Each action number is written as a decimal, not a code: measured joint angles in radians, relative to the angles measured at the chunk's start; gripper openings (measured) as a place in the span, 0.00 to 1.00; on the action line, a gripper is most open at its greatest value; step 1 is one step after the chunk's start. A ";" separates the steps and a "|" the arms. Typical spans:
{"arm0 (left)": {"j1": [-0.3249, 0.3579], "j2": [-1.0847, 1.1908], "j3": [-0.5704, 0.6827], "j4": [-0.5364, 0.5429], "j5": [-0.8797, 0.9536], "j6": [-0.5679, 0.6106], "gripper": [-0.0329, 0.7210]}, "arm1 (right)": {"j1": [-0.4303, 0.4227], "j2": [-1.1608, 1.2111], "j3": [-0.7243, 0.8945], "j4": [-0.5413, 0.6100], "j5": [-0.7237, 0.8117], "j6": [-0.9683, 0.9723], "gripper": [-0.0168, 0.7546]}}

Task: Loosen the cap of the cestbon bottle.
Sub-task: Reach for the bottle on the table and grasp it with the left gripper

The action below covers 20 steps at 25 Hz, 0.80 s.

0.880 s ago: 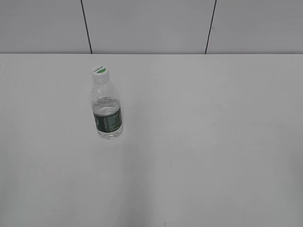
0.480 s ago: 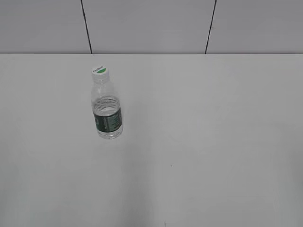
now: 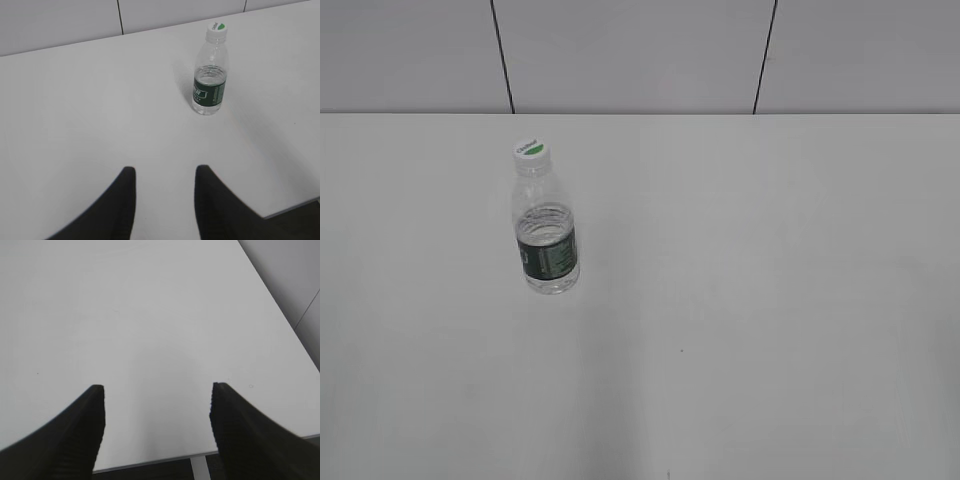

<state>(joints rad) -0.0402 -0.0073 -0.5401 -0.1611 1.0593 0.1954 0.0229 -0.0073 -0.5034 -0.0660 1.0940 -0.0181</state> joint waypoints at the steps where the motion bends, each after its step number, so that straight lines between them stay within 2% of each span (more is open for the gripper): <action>1: 0.000 0.000 0.000 0.000 0.000 0.000 0.36 | 0.000 0.000 0.000 0.000 0.000 0.000 0.68; 9: 0.000 0.000 -0.008 0.000 -0.031 0.000 0.36 | 0.000 0.000 0.000 0.000 0.000 0.000 0.68; 17: 0.000 0.152 -0.061 -0.015 -0.458 0.000 0.36 | 0.000 0.000 0.000 0.000 0.000 0.000 0.68; 20: 0.000 0.203 -0.061 -0.024 -0.556 0.000 0.36 | 0.000 0.000 0.000 0.000 0.000 0.000 0.68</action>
<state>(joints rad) -0.0402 0.1954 -0.6009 -0.1850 0.5033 0.1954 0.0229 -0.0073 -0.5034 -0.0660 1.0940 -0.0181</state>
